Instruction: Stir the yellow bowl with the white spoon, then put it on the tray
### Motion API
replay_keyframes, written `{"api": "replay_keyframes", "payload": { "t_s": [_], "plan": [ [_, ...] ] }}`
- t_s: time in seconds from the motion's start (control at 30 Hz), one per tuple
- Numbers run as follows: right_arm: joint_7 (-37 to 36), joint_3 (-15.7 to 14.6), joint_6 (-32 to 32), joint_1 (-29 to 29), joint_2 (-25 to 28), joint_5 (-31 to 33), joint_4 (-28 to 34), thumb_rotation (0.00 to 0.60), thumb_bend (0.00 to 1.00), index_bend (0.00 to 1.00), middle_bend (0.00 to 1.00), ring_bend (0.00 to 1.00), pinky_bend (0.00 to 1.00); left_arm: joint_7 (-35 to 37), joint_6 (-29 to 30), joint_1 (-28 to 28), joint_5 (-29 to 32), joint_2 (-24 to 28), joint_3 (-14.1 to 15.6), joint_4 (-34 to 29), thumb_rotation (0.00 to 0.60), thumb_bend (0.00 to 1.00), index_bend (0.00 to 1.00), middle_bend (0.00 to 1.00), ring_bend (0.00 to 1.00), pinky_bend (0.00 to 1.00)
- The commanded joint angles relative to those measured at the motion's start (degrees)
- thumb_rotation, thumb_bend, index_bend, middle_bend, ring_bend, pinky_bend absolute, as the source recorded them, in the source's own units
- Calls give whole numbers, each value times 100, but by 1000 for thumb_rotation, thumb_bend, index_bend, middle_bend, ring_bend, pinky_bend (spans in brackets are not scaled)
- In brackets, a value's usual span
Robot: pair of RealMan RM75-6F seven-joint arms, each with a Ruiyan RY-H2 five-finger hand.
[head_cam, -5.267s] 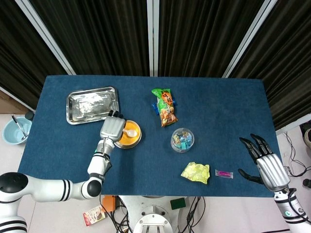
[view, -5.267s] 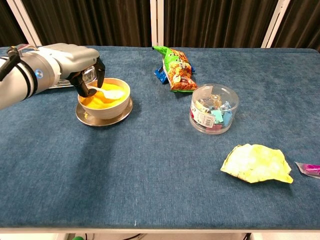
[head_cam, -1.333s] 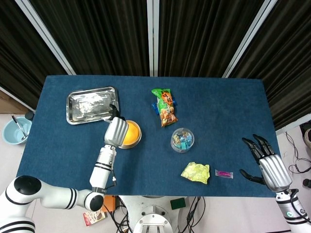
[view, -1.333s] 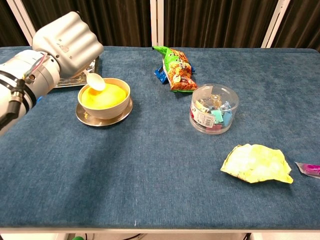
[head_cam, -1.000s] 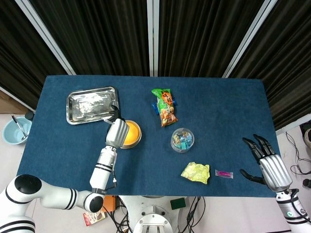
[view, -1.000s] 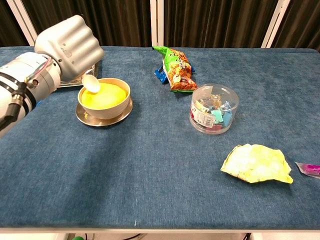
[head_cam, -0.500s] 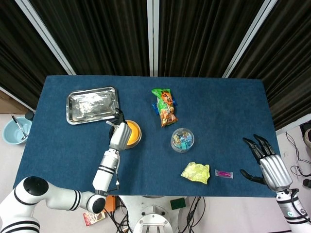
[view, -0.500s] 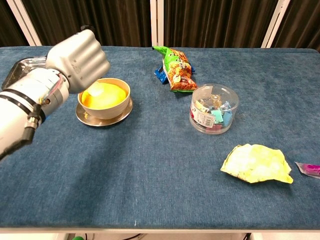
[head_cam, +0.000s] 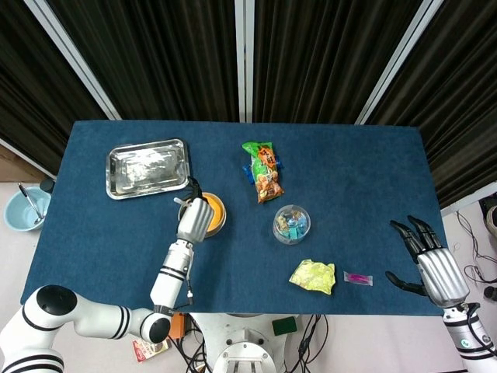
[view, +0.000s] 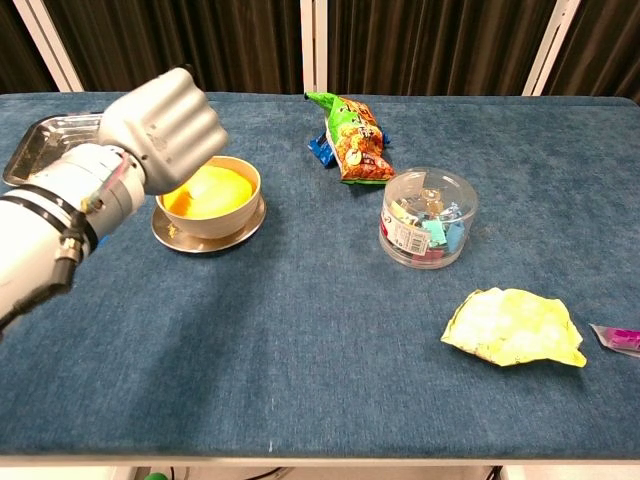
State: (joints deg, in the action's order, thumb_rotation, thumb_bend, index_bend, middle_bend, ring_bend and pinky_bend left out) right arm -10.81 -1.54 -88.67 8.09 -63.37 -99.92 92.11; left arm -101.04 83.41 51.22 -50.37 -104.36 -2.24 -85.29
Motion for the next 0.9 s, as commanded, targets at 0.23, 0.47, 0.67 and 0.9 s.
{"api": "replay_keyframes", "payload": {
  "t_s": [0.23, 0.47, 0.67, 0.9],
  "plan": [
    [35, 13, 1, 11, 18, -15, 49, 600, 175, 63, 144, 0, 98, 1067, -91, -346, 129, 499, -305, -424, 600, 444, 600, 528, 372, 237],
    [105, 25, 14, 24, 41, -27, 126, 600, 175, 63, 144, 0, 97, 1487, -82, -479, 131, 803, -387, -655, 600, 443, 600, 525, 371, 236],
    [135, 29, 12, 21, 49, -29, 163, 600, 175, 63, 144, 0, 97, 1473, 63, -503, 38, 958, -379, -893, 600, 444, 600, 525, 371, 238],
    [124, 26, -9, 7, 57, -31, 162, 600, 176, 63, 144, 0, 97, 767, 311, -367, -318, 814, -117, -728, 600, 446, 600, 530, 371, 240]
  ]
}}
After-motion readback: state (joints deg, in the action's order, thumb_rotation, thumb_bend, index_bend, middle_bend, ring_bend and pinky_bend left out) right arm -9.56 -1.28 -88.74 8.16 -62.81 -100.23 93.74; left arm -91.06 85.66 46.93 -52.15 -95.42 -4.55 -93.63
